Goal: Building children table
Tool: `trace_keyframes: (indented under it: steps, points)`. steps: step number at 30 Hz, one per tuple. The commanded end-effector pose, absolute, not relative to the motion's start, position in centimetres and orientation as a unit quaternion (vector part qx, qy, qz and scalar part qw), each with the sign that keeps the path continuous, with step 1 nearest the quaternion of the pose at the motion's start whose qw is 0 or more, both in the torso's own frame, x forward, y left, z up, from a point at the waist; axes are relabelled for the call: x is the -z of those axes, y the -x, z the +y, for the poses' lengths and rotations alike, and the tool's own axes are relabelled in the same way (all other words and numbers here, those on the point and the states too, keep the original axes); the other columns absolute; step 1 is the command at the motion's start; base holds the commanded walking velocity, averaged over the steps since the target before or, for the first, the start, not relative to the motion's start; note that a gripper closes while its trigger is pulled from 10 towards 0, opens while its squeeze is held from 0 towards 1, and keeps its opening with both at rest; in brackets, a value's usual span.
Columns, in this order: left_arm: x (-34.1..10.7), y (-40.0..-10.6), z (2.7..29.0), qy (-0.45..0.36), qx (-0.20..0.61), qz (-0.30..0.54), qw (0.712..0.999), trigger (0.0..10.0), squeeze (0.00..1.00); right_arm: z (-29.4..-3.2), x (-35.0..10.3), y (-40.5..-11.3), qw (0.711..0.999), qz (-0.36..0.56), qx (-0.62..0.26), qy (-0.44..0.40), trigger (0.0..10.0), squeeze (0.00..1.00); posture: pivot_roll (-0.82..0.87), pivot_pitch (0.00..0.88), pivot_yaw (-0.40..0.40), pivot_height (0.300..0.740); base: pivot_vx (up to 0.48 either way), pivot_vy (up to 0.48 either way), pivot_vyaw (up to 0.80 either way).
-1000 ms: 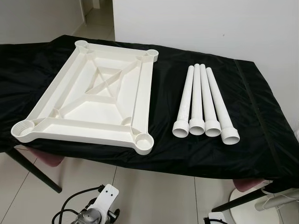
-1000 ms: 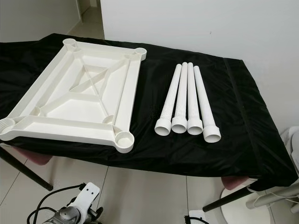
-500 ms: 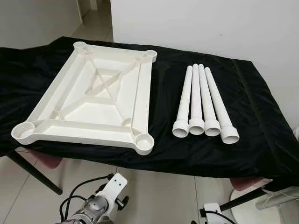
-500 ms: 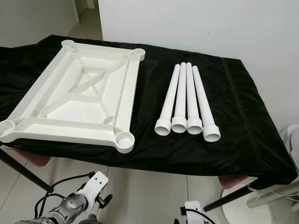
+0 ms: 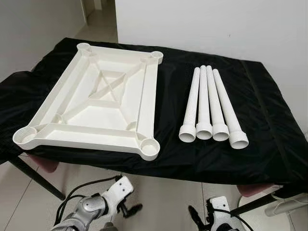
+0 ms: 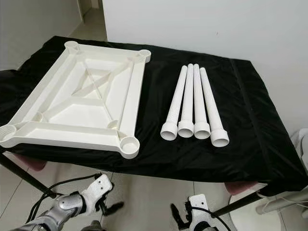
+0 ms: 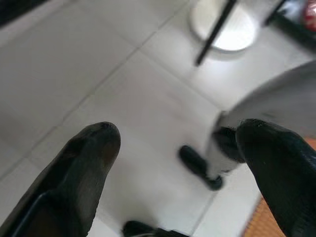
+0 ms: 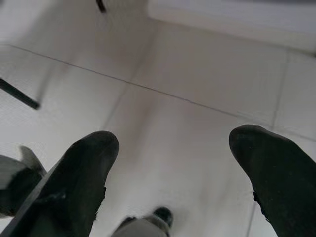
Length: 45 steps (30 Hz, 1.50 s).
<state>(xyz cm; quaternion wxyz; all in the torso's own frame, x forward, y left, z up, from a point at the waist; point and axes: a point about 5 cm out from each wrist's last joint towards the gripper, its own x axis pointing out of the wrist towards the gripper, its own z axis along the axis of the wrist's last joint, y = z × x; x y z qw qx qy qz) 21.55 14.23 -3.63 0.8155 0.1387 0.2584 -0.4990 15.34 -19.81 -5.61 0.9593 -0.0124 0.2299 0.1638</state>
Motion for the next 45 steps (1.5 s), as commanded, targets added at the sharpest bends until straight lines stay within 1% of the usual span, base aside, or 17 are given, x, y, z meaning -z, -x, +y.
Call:
trace_keyframes:
  steps: [1,6,8,12,14,16,19,20,21,23,24,26,30,33,40,44,45]
  points:
    - [2.9,-21.8,14.4,-0.124,0.526,0.244,0.805,10.0,0.00,-20.1,5.1,-15.3,0.960,0.214,-0.181,0.018,10.0,0.00,0.06,0.000,-0.060,0.740,0.000,0.000,0.00]
    - [1.4,-22.4,14.8,-0.115,0.552,0.208,0.799,10.0,0.00,-20.2,3.5,-15.4,0.959,0.173,-0.225,0.024,10.0,0.00,0.06,0.000,-0.060,0.740,0.000,0.000,0.00]
    - [-0.2,-22.8,14.6,-0.105,0.568,0.174,0.797,10.0,0.00,-20.0,1.9,-15.7,0.955,0.139,-0.261,0.030,10.0,0.00,0.06,0.000,-0.055,0.740,0.000,0.000,0.00]
    - [-3.0,-22.3,14.4,-0.066,0.636,0.167,0.750,10.0,0.00,-19.1,-1.3,-15.6,0.936,0.097,-0.336,0.023,10.0,0.00,0.06,0.000,-0.060,0.740,0.000,0.000,0.00]
    - [-3.4,-22.2,14.4,-0.069,0.645,0.161,0.744,10.0,0.00,-19.0,-1.8,-15.5,0.932,0.093,-0.349,0.022,10.0,0.00,0.06,0.000,-0.061,0.740,0.000,0.000,0.00]
    - [-5.0,-21.7,14.6,-0.075,0.677,0.151,0.716,10.0,0.00,-18.5,-3.4,-15.1,0.910,0.090,-0.405,0.012,10.0,0.00,0.06,0.000,-0.064,0.740,0.000,0.000,0.00]
    - [-5.6,-21.5,14.6,-0.077,0.689,0.151,0.705,10.0,0.00,-18.3,-3.9,-15.0,0.901,0.093,-0.424,0.006,10.0,0.00,0.06,0.000,-0.064,0.740,0.000,0.000,0.00]
    - [-6.2,-21.2,14.6,-0.080,0.702,0.148,0.692,10.0,0.00,-17.9,-4.7,-14.8,0.890,0.091,-0.448,0.001,10.0,0.00,0.06,0.000,-0.067,0.740,0.000,0.000,0.00]
    - [-6.2,-21.2,14.6,-0.080,0.702,0.148,0.692,10.0,0.00,-17.9,-4.7,-14.8,0.890,0.091,-0.448,0.001,10.0,0.00,0.06,0.000,-0.067,0.740,0.000,0.000,0.00]
    - [-7.3,-20.4,14.6,-0.076,0.721,0.152,0.672,10.0,0.00,-17.4,-5.9,-14.6,0.874,0.087,-0.478,-0.004,10.0,0.00,0.06,0.000,-0.070,0.740,0.000,0.000,0.00]
    - [-7.3,-20.4,14.6,-0.076,0.721,0.152,0.672,10.0,0.00,-17.4,-5.9,-14.6,0.874,0.087,-0.478,-0.004,10.0,0.00,0.06,0.000,-0.070,0.740,0.000,0.000,0.00]
    - [-7.9,-19.7,14.8,-0.083,0.737,0.159,0.651,10.0,0.00,-17.1,-6.8,-14.7,0.864,0.082,-0.498,-0.003,10.0,0.00,0.07,0.000,-0.072,0.740,0.000,0.000,0.00]
    - [-8.0,-19.3,15.0,-0.094,0.742,0.168,0.642,10.0,0.00,-17.1,-7.2,-14.7,0.859,0.085,-0.505,-0.005,10.0,0.00,0.07,0.000,-0.073,0.740,0.000,0.000,0.00]
    - [-7.6,-18.4,16.7,-0.106,0.749,0.211,0.619,10.0,0.00,-17.2,-7.5,-14.6,0.846,0.100,-0.523,-0.001,10.0,0.00,0.07,0.000,-0.073,0.740,0.000,0.000,0.00]
    - [-8.6,-18.3,17.0,-0.069,0.759,0.216,0.611,10.0,0.00,-17.6,-7.5,-14.1,0.835,0.117,-0.537,-0.002,10.0,0.00,0.08,0.007,-0.077,0.740,0.000,0.000,0.00]
    - [-9.8,-18.6,16.7,-0.034,0.757,0.196,0.623,10.0,0.00,-17.6,-7.9,-14.1,0.833,0.115,-0.541,-0.007,10.0,0.00,0.08,0.014,-0.081,0.740,0.000,0.000,0.00]
    - [-10.7,-18.9,16.3,-0.017,0.752,0.174,0.635,10.0,0.00,-17.7,-8.4,-14.5,0.836,0.106,-0.539,-0.008,10.0,0.00,0.08,0.014,-0.082,0.740,0.000,0.000,0.00]
